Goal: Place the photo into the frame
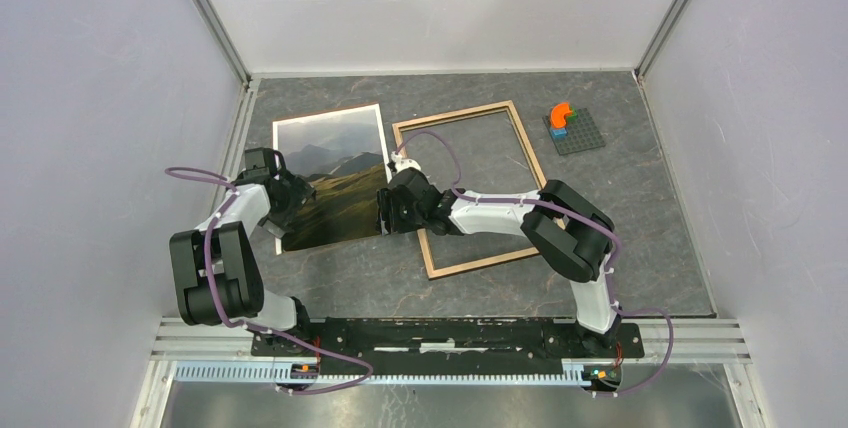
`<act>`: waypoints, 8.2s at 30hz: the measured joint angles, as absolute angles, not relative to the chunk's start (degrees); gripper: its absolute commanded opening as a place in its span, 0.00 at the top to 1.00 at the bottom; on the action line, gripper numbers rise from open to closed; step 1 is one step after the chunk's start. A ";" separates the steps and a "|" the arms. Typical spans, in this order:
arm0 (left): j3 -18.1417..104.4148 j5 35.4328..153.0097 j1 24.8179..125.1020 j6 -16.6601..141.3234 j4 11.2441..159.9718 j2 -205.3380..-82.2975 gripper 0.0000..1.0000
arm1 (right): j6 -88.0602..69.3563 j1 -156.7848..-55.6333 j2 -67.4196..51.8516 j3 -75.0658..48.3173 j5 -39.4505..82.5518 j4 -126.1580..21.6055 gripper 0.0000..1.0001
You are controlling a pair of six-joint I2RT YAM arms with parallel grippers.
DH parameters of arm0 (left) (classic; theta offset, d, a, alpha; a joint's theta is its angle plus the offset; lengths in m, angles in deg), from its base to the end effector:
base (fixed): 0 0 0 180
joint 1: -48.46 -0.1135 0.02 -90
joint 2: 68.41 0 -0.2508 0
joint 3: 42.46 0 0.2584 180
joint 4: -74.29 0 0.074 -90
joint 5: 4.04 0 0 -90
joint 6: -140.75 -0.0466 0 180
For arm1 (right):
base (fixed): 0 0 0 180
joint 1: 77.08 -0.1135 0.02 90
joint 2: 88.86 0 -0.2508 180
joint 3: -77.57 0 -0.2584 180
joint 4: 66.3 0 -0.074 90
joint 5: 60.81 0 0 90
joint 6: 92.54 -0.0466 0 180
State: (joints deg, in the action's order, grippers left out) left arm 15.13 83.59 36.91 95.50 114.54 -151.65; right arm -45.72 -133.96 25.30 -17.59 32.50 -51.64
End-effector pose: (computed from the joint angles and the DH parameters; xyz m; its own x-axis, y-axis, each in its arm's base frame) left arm 0.2667 0.0565 0.1407 -0.4827 -0.8166 -0.3166 -0.7835 0.5641 -0.2607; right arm 0.2398 0.3626 0.1321 -0.8333 -0.0270 -0.5522 -0.3335 0.8211 0.4632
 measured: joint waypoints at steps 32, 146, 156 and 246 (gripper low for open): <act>15.15 83.61 36.91 95.50 114.50 -151.78 0.00 | -45.93 -133.53 23.80 -20.39 33.20 -52.05 0.41; 13.80 92.31 56.10 76.84 108.14 -113.38 0.01 | 4.05 -121.27 -14.30 0.40 55.04 -17.10 1.00; 13.84 80.33 56.03 76.88 113.08 -114.06 0.00 | -8.60 -141.24 6.22 -9.98 71.34 0.84 1.00; 17.18 74.21 35.34 81.82 116.66 -132.16 0.00 | -28.06 -129.16 7.93 -19.51 25.99 -43.75 0.02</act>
State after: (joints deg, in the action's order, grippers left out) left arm 17.18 74.21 35.34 81.82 116.66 -132.16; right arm -28.06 -129.16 7.93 -19.51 25.99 -43.75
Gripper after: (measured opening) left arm 0.996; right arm 0.982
